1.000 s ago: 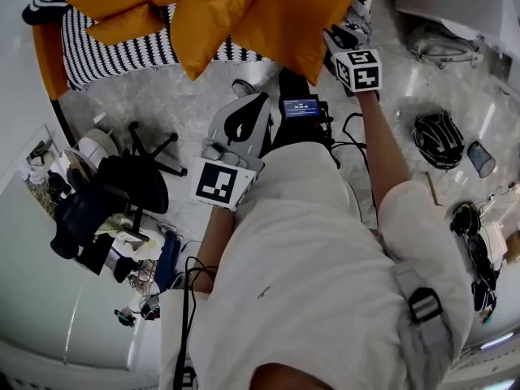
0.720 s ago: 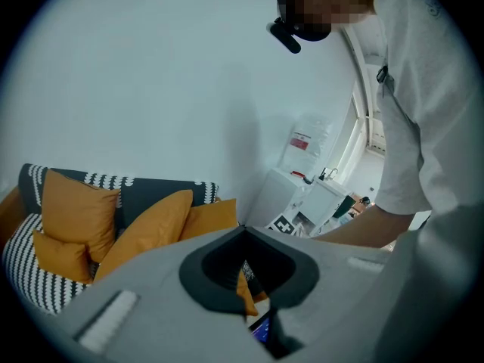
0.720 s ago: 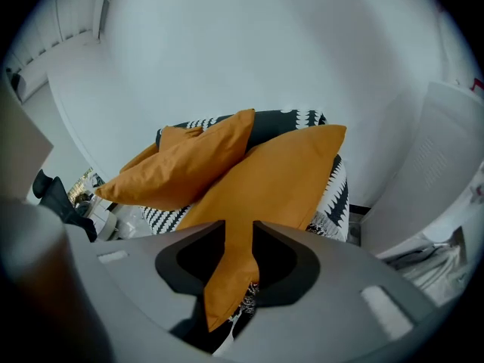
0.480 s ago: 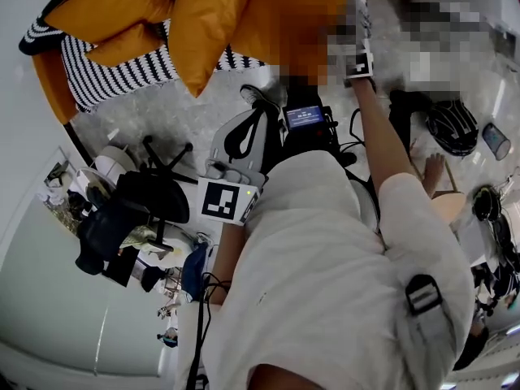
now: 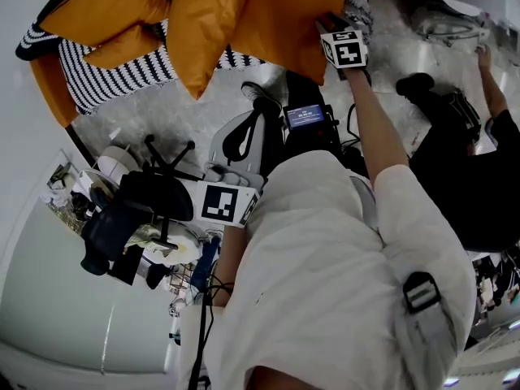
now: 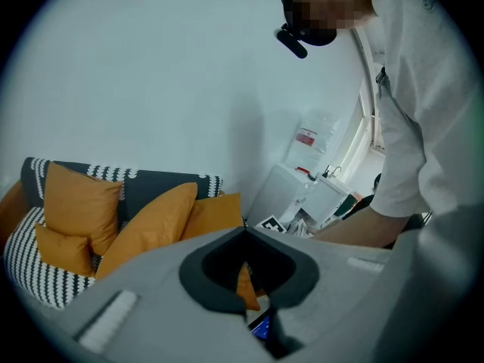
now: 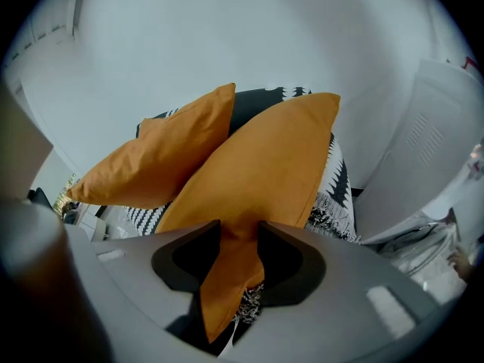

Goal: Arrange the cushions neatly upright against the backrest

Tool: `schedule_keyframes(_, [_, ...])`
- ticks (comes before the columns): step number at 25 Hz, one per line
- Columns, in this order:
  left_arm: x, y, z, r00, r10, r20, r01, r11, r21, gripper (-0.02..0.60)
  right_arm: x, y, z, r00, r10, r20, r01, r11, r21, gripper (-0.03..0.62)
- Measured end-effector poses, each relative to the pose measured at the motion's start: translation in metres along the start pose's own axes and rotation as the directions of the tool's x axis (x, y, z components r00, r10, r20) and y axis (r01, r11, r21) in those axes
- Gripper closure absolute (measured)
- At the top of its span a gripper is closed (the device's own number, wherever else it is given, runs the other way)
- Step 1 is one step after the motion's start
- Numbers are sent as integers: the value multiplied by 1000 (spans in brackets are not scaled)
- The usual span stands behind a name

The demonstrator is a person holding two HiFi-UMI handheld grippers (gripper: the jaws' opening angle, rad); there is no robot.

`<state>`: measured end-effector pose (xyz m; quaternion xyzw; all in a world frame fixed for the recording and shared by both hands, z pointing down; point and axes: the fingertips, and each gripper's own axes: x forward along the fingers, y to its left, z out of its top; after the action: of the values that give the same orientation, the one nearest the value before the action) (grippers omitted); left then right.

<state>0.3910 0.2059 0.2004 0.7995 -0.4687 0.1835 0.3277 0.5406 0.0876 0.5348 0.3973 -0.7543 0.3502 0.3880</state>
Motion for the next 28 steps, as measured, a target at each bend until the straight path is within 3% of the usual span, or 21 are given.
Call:
schedule_keyframes(11, [-2,8,1,1000,12,-1,-12,1000,-16,581,13,-1,1,999,-14,-47,12,999,-38,437])
schedule_keyframes(20, [-6,8,-2,1000,23,10,-23,1000,-20,581,14,0,2,998,-38,-46,36,999,-37,543])
schedule_keyframes(28, [-10,4,-4,999,39,31,-38,999,-27,581,7,1,4,999,-23,-43,20,999,-51,563])
